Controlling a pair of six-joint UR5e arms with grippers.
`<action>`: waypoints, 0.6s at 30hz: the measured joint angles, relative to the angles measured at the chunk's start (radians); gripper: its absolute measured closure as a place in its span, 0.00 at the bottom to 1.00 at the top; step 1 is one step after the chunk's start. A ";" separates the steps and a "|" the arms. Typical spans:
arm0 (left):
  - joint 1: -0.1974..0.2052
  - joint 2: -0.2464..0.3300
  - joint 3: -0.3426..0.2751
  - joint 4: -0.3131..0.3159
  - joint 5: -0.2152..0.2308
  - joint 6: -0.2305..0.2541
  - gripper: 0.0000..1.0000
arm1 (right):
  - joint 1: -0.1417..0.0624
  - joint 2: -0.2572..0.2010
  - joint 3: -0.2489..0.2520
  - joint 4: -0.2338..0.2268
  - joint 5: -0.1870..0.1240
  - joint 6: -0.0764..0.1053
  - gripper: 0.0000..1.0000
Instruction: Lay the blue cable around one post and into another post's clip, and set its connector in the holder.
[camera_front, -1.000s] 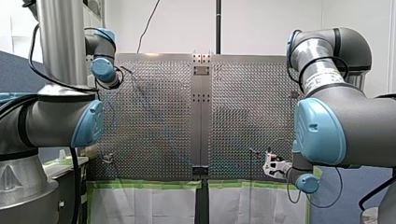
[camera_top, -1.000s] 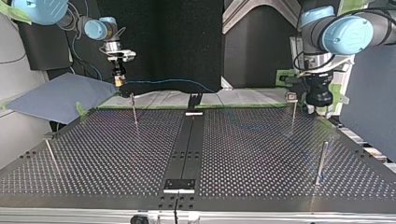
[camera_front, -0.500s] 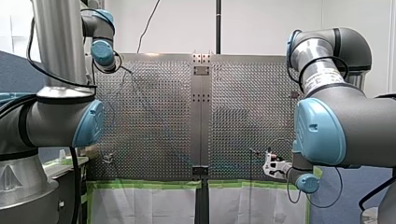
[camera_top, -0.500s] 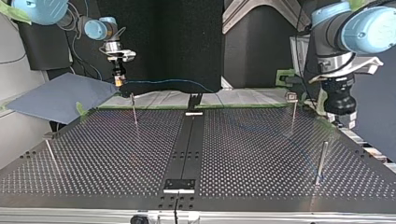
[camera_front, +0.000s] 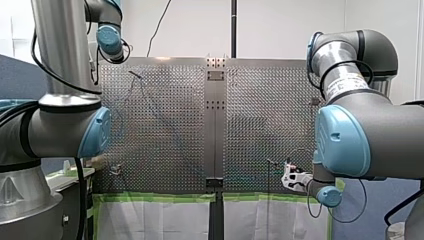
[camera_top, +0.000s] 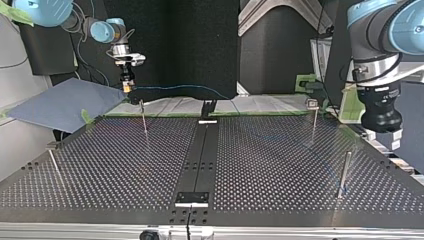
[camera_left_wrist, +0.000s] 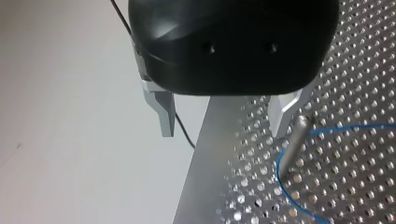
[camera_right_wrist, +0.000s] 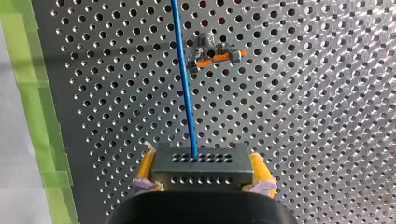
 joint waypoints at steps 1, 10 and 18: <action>-0.002 -0.005 0.007 -0.007 0.007 0.007 0.00 | 0.000 0.000 0.000 0.000 0.000 0.000 0.79; -0.008 -0.035 0.087 -0.087 0.085 0.087 0.00 | 0.000 0.000 0.000 0.000 0.000 0.001 0.79; -0.010 -0.036 0.152 -0.152 0.092 0.152 0.00 | 0.000 0.000 0.000 0.004 0.000 0.001 0.79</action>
